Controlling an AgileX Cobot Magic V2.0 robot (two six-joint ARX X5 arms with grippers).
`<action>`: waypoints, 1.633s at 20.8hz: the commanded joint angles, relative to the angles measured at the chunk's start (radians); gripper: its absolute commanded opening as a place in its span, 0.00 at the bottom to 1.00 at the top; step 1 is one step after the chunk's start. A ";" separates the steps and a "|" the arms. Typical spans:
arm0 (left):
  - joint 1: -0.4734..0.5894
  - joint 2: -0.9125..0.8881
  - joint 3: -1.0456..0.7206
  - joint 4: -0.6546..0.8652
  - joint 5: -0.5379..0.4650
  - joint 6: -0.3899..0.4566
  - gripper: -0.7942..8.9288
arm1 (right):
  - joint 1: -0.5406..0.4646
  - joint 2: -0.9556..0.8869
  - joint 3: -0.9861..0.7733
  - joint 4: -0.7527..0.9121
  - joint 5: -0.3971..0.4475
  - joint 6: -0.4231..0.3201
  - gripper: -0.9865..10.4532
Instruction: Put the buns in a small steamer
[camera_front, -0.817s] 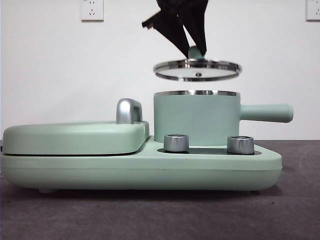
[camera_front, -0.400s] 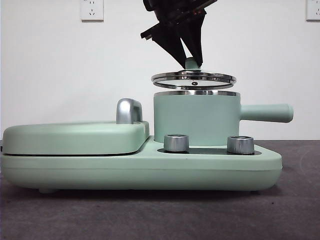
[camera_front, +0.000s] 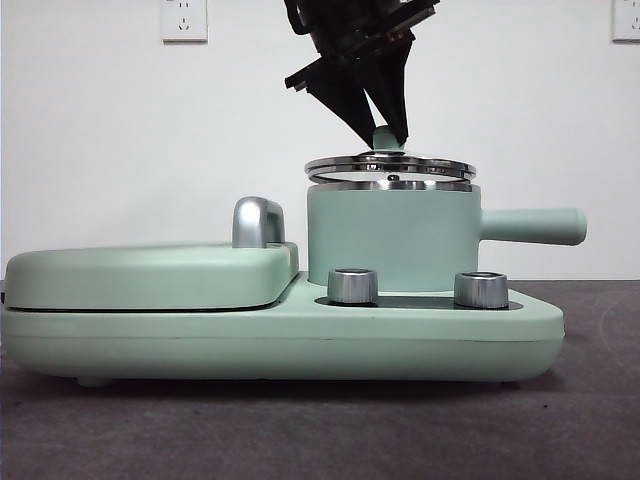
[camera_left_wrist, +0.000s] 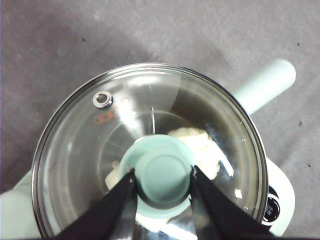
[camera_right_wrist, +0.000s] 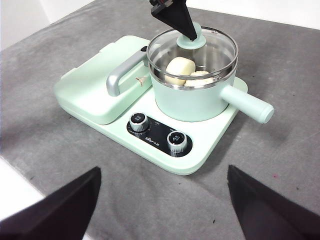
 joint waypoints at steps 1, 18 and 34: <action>-0.008 0.022 0.028 0.019 0.012 0.017 0.10 | 0.006 0.002 0.006 0.009 -0.003 0.017 0.44; -0.018 0.079 0.028 -0.018 -0.090 0.060 0.10 | 0.006 0.002 0.006 0.009 -0.003 0.018 0.44; -0.026 0.001 0.029 -0.055 -0.156 -0.056 0.63 | 0.006 0.002 0.006 0.009 0.005 0.017 0.44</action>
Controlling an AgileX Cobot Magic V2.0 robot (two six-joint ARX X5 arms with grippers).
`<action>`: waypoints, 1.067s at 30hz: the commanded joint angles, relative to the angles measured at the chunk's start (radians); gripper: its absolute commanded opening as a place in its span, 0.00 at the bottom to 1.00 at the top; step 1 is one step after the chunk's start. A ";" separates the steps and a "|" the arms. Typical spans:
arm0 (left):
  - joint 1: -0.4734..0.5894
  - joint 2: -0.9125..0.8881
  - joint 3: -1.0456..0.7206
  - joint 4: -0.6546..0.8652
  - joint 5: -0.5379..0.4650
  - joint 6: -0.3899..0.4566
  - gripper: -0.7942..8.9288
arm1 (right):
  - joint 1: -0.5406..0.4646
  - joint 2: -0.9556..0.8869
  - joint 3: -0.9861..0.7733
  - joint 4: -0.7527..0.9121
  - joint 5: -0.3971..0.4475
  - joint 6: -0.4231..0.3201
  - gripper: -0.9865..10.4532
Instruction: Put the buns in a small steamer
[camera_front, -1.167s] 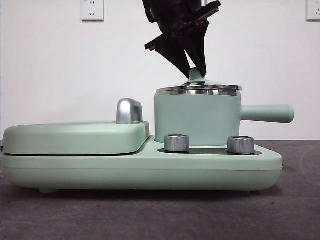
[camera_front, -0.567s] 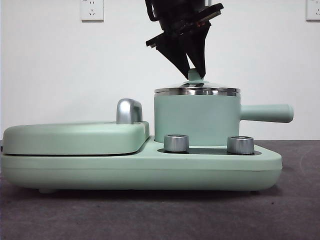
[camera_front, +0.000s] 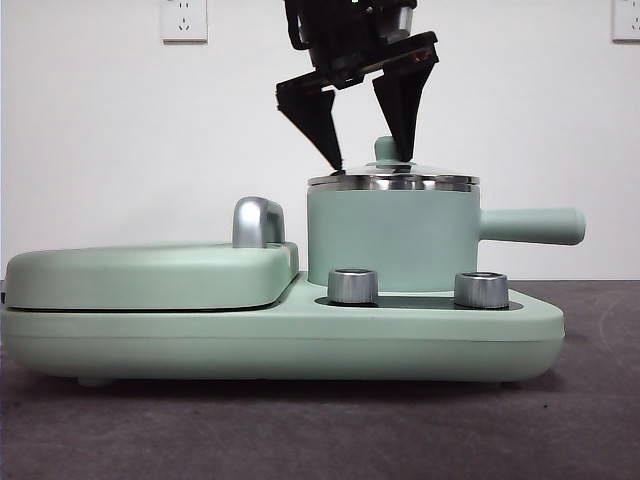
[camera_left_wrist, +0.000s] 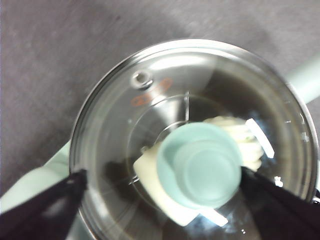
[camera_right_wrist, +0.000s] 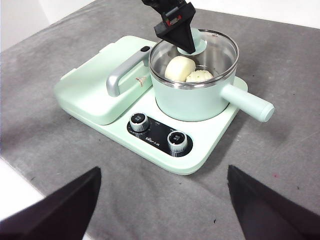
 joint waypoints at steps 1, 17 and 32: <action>-0.010 -0.063 0.019 -0.036 -0.003 -0.036 0.63 | 0.006 0.002 0.006 0.009 0.004 0.010 0.44; -0.034 -0.947 -0.606 -0.164 -0.002 -0.154 0.62 | 0.006 0.002 0.006 0.011 -0.002 0.010 0.44; -0.030 -1.748 -1.421 0.215 -0.003 -0.264 0.09 | 0.006 0.002 0.006 0.013 -0.028 0.002 0.10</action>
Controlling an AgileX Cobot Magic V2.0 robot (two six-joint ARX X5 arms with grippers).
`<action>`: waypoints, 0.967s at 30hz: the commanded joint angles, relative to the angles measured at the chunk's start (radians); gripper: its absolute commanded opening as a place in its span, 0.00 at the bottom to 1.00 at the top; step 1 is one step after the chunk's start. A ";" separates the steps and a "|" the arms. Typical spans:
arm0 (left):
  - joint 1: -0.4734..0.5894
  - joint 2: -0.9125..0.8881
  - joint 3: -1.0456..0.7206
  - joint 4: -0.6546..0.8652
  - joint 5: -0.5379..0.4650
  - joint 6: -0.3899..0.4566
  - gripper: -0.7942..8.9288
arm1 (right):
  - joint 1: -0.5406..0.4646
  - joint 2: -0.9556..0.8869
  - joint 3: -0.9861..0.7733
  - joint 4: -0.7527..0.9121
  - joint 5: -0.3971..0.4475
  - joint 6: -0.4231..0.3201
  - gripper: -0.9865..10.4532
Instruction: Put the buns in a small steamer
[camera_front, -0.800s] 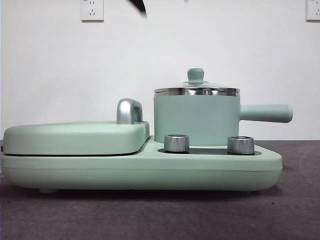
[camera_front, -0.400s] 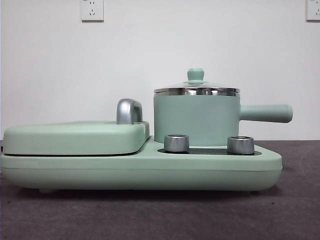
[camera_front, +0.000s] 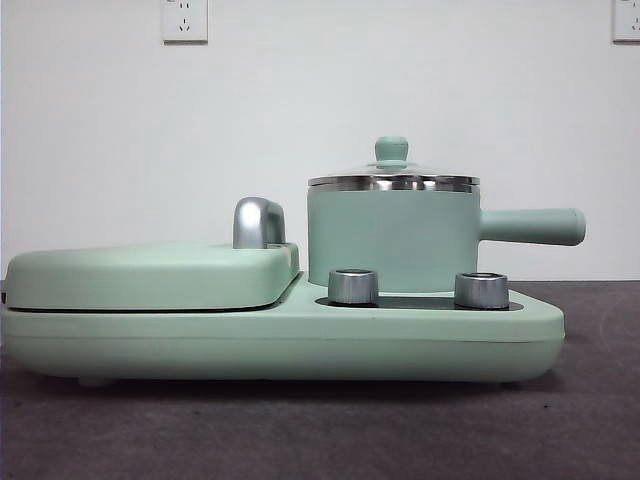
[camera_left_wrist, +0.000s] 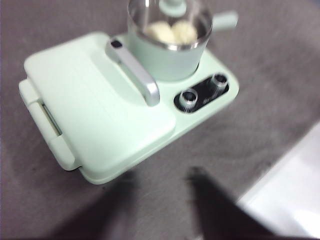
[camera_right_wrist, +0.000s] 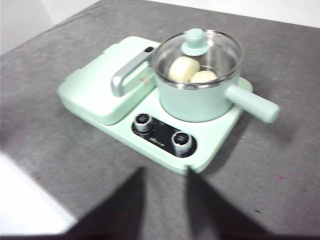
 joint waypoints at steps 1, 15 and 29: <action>-0.006 -0.082 -0.066 0.040 -0.003 -0.037 0.09 | 0.006 0.002 0.006 0.014 -0.006 0.003 0.10; -0.006 -0.196 -0.088 0.039 -0.002 -0.036 0.09 | 0.005 0.002 0.006 0.015 0.001 0.005 0.10; 0.387 -0.278 -0.332 0.213 0.001 -0.014 0.09 | 0.005 0.002 0.006 0.015 0.001 0.005 0.10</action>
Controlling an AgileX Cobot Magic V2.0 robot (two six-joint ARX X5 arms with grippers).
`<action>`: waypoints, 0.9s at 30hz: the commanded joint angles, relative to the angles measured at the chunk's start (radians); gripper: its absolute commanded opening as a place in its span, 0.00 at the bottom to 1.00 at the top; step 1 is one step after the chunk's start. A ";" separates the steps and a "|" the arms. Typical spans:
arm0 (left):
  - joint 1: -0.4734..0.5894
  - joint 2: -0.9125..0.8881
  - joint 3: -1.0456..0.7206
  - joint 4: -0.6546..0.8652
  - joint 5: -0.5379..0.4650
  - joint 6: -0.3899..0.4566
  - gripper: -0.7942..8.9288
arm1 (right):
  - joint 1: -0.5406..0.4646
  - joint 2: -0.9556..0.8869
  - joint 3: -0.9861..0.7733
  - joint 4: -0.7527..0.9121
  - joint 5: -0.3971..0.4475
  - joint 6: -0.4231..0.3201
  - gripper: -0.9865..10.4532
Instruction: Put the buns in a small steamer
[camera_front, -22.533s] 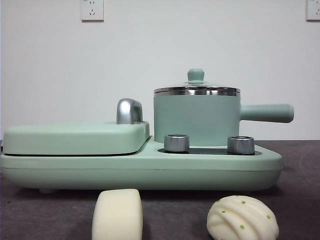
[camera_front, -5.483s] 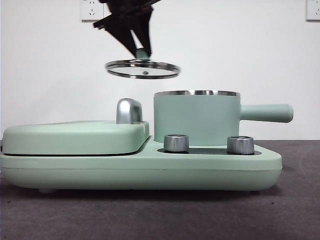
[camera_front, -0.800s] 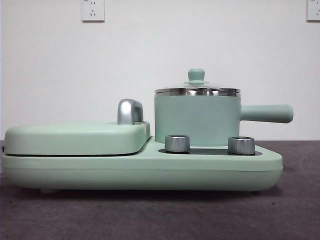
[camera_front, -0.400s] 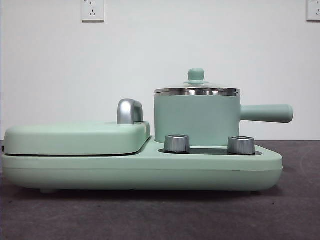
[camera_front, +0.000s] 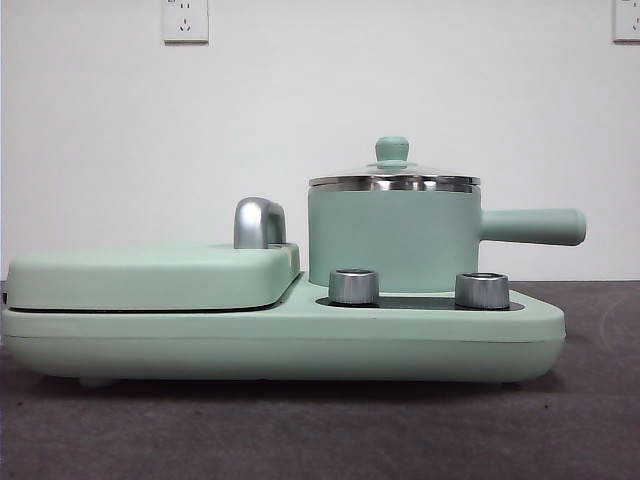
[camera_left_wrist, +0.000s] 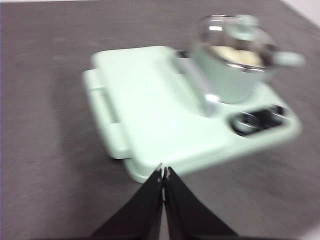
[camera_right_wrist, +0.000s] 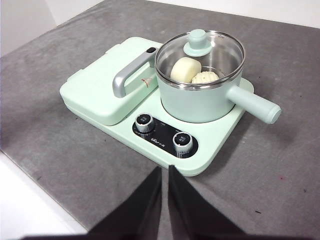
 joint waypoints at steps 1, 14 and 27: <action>0.136 -0.049 -0.101 0.133 0.000 0.015 0.09 | 0.005 0.002 0.006 0.013 0.000 0.005 0.10; 0.481 -0.312 -0.646 0.661 0.000 0.004 0.09 | 0.005 0.002 0.006 0.013 0.000 0.005 0.10; 0.492 -0.326 -0.790 0.642 0.000 0.032 0.09 | 0.005 0.002 0.006 0.013 0.000 0.005 0.10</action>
